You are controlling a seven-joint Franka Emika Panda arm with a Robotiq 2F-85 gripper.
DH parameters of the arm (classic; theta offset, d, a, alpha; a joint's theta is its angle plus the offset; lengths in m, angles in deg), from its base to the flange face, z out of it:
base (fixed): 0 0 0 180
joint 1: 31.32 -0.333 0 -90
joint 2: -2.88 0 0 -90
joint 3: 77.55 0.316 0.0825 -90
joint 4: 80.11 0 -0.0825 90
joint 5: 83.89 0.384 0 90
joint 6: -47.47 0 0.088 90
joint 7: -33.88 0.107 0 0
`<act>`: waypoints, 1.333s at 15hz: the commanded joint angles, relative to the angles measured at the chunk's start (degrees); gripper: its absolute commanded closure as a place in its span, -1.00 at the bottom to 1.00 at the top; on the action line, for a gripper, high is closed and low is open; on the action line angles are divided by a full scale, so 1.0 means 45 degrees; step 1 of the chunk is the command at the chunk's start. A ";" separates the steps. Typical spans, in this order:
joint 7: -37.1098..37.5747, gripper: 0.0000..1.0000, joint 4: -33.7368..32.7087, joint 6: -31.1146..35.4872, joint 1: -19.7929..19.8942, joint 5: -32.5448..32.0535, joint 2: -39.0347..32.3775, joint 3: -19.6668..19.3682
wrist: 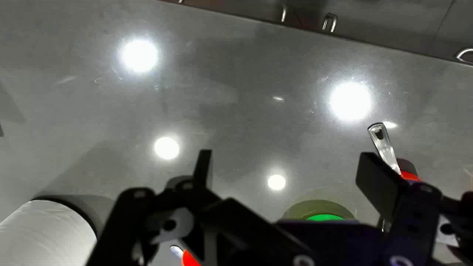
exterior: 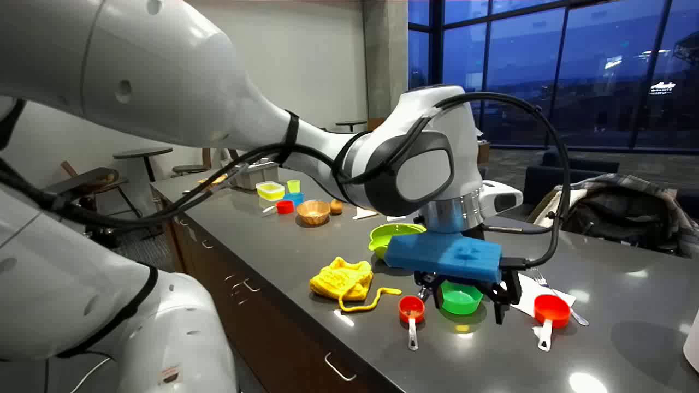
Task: Unfold the yellow item
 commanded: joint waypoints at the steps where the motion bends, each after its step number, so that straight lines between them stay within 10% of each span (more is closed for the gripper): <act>1: -0.0075 -1.00 -0.0014 -0.0015 0.0126 0.0108 -0.0017 0.0131; 9: -0.0070 -1.00 -0.0012 0.0000 0.0019 0.0224 -0.0092 0.0137; 20: 0.4761 -1.00 -0.1818 0.0558 -0.1991 0.0015 -0.3994 0.4698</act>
